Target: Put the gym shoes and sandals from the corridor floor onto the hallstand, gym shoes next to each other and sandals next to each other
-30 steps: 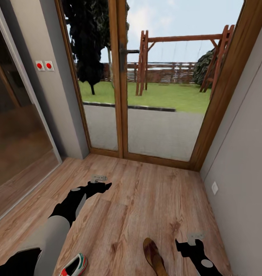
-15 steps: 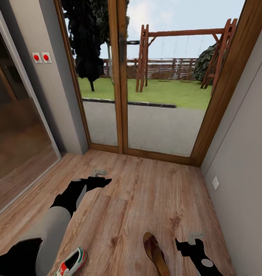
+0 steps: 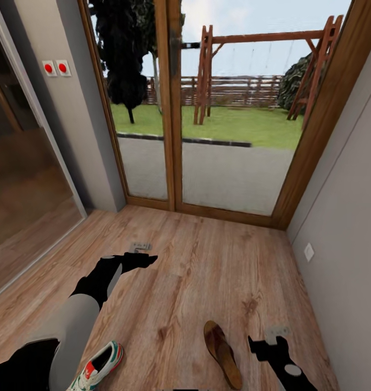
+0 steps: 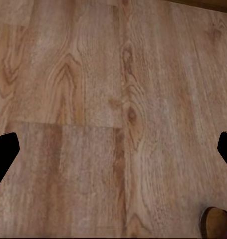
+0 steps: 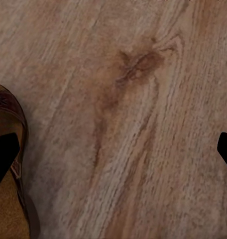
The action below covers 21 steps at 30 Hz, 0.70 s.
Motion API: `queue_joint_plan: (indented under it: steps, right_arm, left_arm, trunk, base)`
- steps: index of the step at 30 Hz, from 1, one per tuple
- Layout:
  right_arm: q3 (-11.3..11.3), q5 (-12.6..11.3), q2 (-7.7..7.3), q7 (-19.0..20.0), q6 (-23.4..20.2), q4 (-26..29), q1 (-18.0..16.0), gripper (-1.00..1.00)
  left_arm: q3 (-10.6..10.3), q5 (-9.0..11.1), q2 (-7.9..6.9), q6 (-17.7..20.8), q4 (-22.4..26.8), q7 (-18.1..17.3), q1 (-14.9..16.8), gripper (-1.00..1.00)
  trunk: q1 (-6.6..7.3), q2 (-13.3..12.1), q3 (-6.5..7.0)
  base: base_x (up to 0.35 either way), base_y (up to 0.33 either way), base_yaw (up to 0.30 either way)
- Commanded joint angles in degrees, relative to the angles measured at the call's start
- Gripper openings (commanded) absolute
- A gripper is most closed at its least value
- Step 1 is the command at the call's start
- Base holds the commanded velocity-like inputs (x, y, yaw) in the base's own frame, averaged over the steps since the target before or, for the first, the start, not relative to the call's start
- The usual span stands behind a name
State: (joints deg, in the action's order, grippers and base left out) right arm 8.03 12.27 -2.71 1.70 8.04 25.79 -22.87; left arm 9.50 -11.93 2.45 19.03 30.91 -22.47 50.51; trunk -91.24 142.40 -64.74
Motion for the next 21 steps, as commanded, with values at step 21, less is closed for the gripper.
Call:
queue_joint_plan:
  steps: [21]
  right_arm:
    - [0.44,0.48,0.02,0.21,-13.52,10.19,-0.92,1.00]
  left_arm:
    - [0.53,-0.55,0.19,0.34,-0.18,-0.45,0.02,1.00]
  trunk:
    - [-0.92,1.09,-6.52]
  base:
    - [0.000,0.000,0.085]
